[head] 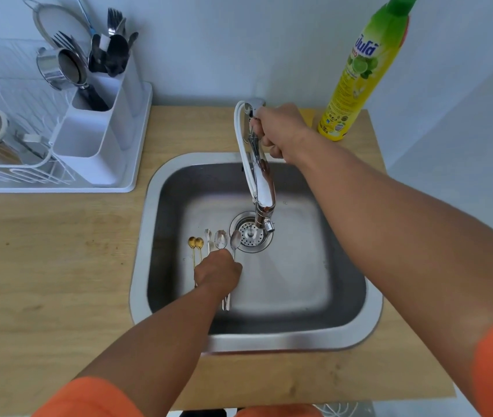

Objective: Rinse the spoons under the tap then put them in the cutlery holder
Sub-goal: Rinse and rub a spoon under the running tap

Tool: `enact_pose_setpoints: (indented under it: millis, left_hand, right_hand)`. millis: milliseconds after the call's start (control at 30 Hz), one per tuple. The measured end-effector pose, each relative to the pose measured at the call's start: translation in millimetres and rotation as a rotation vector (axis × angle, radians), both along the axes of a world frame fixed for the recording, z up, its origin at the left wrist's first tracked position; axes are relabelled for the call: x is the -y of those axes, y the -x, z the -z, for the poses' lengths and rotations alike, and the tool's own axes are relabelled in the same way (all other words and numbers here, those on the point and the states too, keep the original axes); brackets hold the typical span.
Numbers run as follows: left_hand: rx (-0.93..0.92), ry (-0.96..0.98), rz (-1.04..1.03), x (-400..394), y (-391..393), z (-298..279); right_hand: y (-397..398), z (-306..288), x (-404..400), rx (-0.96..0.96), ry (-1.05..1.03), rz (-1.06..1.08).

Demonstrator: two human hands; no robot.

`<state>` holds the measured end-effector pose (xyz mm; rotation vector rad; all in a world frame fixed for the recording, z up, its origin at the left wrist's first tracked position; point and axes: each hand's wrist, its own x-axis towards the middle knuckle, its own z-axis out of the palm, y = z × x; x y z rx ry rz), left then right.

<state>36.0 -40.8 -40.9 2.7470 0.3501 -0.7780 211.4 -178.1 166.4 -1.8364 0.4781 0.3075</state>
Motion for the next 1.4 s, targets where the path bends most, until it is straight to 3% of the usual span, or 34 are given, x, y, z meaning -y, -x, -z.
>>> enact_pose_setpoints:
  millis: [267, 367, 500, 633, 800, 967, 1100, 1400]
  left_hand:
    - [-0.079, 0.108, -0.009, 6.4, 0.7, -11.7]
    - [-0.15, 0.341, -0.123, 6.2, 0.1, -16.5]
    - [-0.279, 0.704, -0.357, 9.1, 6.4, -28.9]
    - [-0.384, 0.864, -0.402, 8.5, 17.4, -36.8]
    - [-0.44, 0.936, -0.459, 7.3, 28.9, -41.6]
    - [-0.361, 0.914, -0.497, 1.6, 32.4, -48.3]
    - [-0.185, 0.855, -0.501, 3.1, 23.4, -51.1]
    - [0.024, 0.958, -0.588, 21.9, 1.4, -55.9]
  right_hand:
    - [34.5, 48.1, 34.8, 0.055, 0.228, 0.108]
    - [77.7, 91.6, 47.8, -0.06, 0.229, 0.088]
    - [132.2, 132.8, 44.7, -0.307, 0.246, -0.103]
    - [170.6, 142.9, 30.6, -0.552, 0.067, -0.239]
    - [184.2, 143.3, 21.1, -0.538, -0.085, -0.221]
    - [184.2, 143.4, 18.4, -0.437, -0.08, -0.108]
    - [185.2, 141.8, 19.8, -0.392, -0.088, -0.056]
    - [189.4, 136.2, 33.9, -0.385, -0.042, -0.112]
